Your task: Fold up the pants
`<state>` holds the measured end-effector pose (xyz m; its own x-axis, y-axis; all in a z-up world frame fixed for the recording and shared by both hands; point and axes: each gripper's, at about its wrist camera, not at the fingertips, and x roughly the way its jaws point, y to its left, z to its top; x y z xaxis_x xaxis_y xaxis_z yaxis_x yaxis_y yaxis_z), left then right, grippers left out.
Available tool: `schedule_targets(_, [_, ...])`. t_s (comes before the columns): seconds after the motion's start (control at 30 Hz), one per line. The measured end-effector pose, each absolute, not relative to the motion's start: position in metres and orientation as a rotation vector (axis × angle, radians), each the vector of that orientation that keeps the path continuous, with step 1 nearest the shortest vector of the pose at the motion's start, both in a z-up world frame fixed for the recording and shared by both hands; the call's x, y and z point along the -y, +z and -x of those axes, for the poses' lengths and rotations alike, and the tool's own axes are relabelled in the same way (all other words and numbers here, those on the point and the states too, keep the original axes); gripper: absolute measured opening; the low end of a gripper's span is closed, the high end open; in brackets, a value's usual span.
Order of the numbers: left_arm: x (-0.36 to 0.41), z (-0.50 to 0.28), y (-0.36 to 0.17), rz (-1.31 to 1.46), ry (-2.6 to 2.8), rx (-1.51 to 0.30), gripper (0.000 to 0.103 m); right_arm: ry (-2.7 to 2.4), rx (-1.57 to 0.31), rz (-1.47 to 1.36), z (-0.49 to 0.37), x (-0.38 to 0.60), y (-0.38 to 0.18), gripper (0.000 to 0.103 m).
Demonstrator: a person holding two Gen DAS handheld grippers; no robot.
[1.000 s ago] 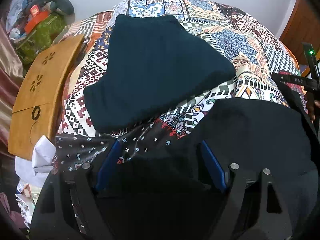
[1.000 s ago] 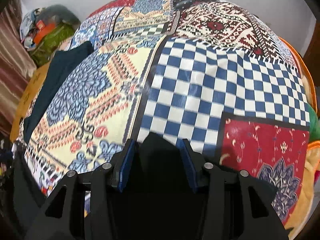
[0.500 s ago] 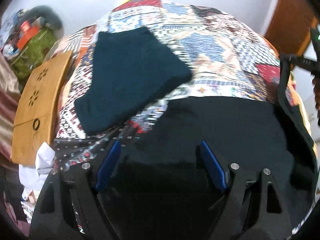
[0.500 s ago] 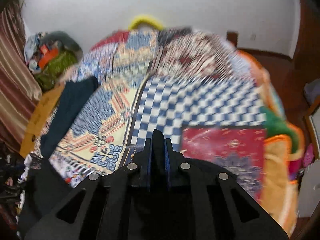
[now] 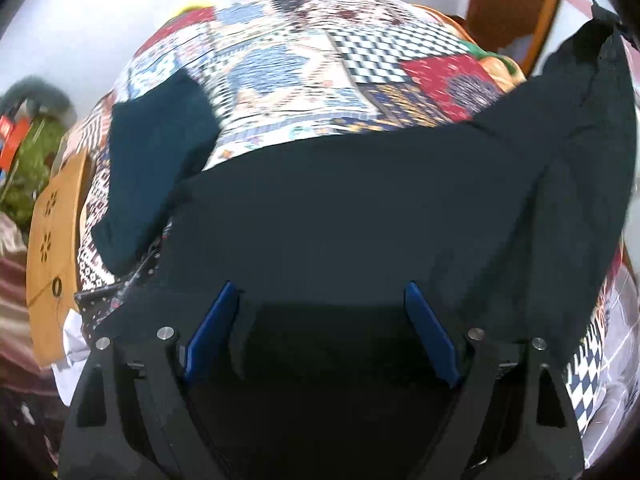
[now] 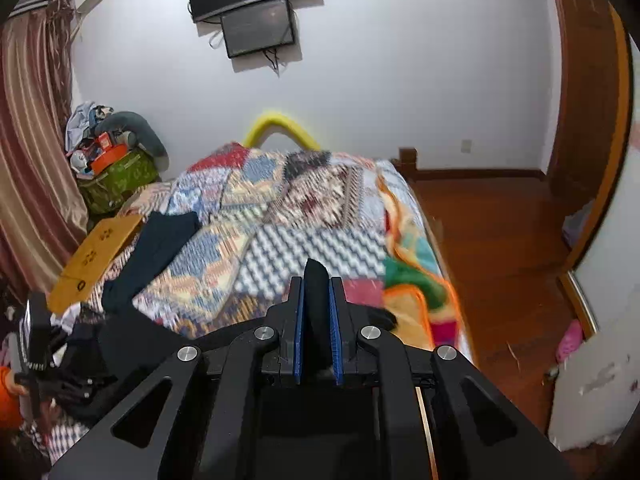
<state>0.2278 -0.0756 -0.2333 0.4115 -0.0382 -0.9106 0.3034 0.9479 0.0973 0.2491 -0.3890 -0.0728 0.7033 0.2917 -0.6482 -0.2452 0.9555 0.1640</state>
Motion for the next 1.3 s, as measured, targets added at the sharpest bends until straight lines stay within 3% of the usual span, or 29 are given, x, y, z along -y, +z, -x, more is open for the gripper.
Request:
schedule_targets(0.4, [0.118, -0.218, -0.238, -0.231, -0.273, -1.123, 0.089, 0.165, -0.993, -0.062, -0.183, 0.436, -0.192, 0.017])
schedule_targets(0.63, [0.114, -0.212, -0.224, -0.190, -0.278, -1.082, 0.089, 0.097, -1.019, 0.035, -0.178, 0.429, -0.183, 0.019])
schedule_targets(0.7, [0.098, -0.210, -0.211, -0.154, -0.258, -1.044, 0.089, 0.124, -0.977, 0.017, -0.182, 0.421, -0.165, 0.024])
schedule_targets(0.8, [0.069, -0.209, -0.193, -0.105, -0.221, -0.999, 0.089, 0.178, -0.907, 0.007, -0.189, 0.399, -0.144, 0.039])
schedule_targets(1.03, [-0.054, -0.205, -0.168, -0.015, -0.017, -0.929, 0.089, 0.367, -0.818, 0.072, -0.214, 0.304, -0.114, 0.040])
schedule_targets(1.3, [-0.180, -0.205, -0.218, 0.099, 0.179, -1.051, 0.090, 0.607, -0.849, 0.130, -0.247, 0.187, -0.127, 0.040])
